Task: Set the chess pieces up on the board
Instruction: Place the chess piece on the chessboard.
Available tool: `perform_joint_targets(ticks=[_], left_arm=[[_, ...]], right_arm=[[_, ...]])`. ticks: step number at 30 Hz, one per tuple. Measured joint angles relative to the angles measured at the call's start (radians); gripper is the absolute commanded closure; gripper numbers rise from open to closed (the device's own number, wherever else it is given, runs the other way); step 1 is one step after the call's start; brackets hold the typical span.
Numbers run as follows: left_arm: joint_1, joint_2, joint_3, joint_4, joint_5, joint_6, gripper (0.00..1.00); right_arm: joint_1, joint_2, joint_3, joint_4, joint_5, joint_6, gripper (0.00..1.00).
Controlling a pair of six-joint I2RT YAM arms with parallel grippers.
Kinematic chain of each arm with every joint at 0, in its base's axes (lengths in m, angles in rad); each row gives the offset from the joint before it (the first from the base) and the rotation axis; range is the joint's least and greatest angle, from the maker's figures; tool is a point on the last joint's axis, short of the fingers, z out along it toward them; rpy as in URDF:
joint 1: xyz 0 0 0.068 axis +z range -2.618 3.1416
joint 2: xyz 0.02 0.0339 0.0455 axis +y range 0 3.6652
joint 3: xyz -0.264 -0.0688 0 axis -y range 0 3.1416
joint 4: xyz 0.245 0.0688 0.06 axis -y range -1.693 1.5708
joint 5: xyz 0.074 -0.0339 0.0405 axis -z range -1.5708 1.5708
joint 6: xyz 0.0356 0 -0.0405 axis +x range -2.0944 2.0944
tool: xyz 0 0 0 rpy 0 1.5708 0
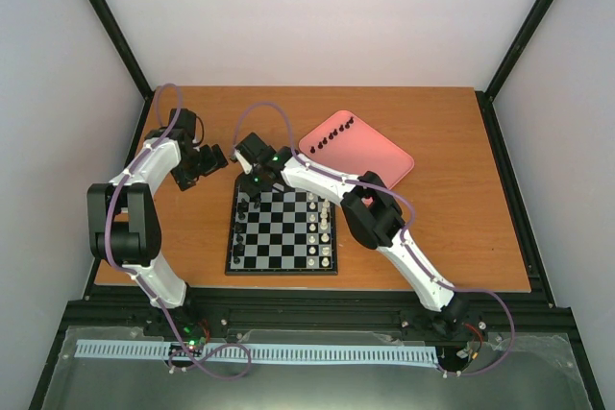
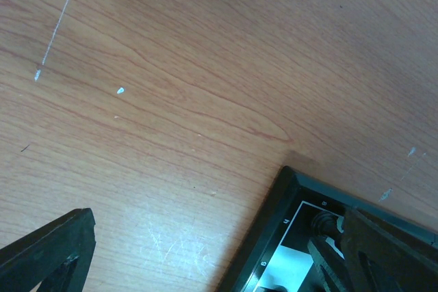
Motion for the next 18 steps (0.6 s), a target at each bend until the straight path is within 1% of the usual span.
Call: perform_joint_targets(ticks=[18], left_arm=[[0.0, 0.0, 0.0, 0.0, 0.0, 0.0, 0.0]], right_arm=[[0.0, 0.0, 0.0, 0.0, -0.071, -0.008, 0.64]])
